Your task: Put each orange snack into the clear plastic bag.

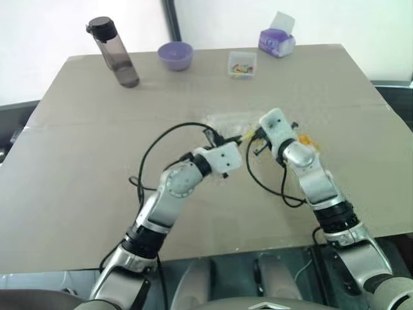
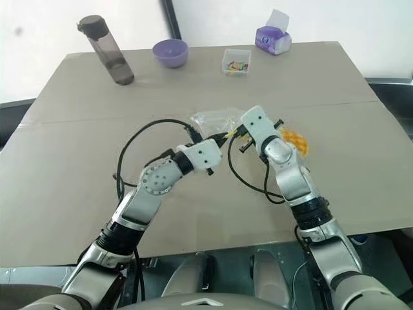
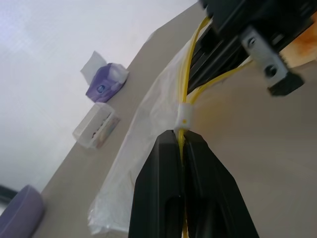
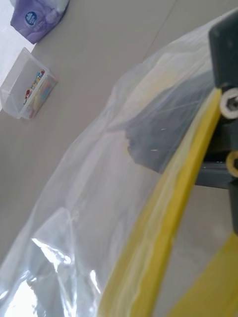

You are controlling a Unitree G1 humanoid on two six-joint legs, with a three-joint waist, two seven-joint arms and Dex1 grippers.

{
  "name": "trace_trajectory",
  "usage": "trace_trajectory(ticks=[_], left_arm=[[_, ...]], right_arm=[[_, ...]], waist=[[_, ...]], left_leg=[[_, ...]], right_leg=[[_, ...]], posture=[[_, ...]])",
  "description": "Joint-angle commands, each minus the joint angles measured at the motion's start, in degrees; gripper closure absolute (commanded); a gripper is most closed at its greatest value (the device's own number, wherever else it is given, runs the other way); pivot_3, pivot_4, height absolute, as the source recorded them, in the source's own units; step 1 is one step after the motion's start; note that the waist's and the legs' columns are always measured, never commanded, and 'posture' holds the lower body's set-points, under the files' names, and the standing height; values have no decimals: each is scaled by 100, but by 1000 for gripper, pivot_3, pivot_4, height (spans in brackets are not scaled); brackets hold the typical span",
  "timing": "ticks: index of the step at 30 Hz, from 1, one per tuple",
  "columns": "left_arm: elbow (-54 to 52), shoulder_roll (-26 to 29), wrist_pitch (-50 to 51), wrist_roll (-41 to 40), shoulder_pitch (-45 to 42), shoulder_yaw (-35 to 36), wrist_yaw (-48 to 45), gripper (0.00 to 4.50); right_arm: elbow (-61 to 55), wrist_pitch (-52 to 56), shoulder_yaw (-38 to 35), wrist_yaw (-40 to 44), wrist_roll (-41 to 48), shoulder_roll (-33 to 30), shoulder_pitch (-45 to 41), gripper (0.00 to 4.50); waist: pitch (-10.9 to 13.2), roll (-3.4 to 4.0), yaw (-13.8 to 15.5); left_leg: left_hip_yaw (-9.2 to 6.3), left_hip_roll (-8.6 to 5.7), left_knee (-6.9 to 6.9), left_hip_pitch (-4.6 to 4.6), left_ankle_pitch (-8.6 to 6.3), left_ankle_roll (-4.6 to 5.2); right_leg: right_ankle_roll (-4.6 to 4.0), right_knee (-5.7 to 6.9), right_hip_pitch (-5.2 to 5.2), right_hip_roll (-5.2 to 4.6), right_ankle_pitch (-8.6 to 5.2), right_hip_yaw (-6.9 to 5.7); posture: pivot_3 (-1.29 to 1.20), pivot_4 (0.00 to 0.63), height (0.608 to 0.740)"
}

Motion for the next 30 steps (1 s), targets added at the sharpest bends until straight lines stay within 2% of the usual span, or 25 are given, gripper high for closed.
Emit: trace_trajectory(ticks=[1,4,10,11,17,24,27,30], left_arm=[[-62,38,142,254,-171,142,224,4500],[24,50,336,388,-236,205,334,4500],[83,89,534,564,-173,179,409,4500],[93,89,538,571,-174,175,416,4500],[175,49,620,663,-217,156,517,4500],[273,37,721,777,-225,153,629,4500],[322,32,715,758,-230,167,655,4500],[362,-1,712,750,-242,141,674,4500]], right_arm=[[207,-1466,757,-47,-1030,-786,-290,4224],[304,-1771,804,-29,-1116,-920,-292,3281],[273,-1952,683,69,-1208,-915,-247,368],[255,-1950,669,90,-1218,-918,-248,22],[-56,-1883,458,113,-1130,-864,-177,22],[-1444,-1636,-168,1269,157,-1164,643,22],[-2212,-1109,-883,1703,1132,-1303,1230,22],[-2329,-405,-1851,1525,1793,-1250,1569,22]], waist=[[0,0,-1],[0,0,-21],[0,0,-4],[0,0,0],[0,0,22],[0,0,86],[0,-1,140],[0,-1,158]], left_leg=[[3,-2,0,0,0,0],[1,1,0,0,0,0],[2,1,2,-1,0,0],[1,1,2,0,0,0],[0,1,2,-1,0,0],[-7,0,2,-4,0,1],[-6,-1,3,-5,-1,2],[-8,0,6,-5,-1,3]], right_leg=[[0,-1,-1,-1,0,2],[0,-2,0,2,0,0],[0,-2,1,2,0,1],[0,-2,2,2,0,1],[0,-2,2,2,0,0],[0,-5,4,1,0,-6],[0,-5,5,1,0,-5],[0,-3,8,0,0,-7]], posture=[[0,150,740],[0,150,740],[0,150,740],[0,150,740],[0,150,740],[0,150,740],[0,150,740],[0,150,740]])
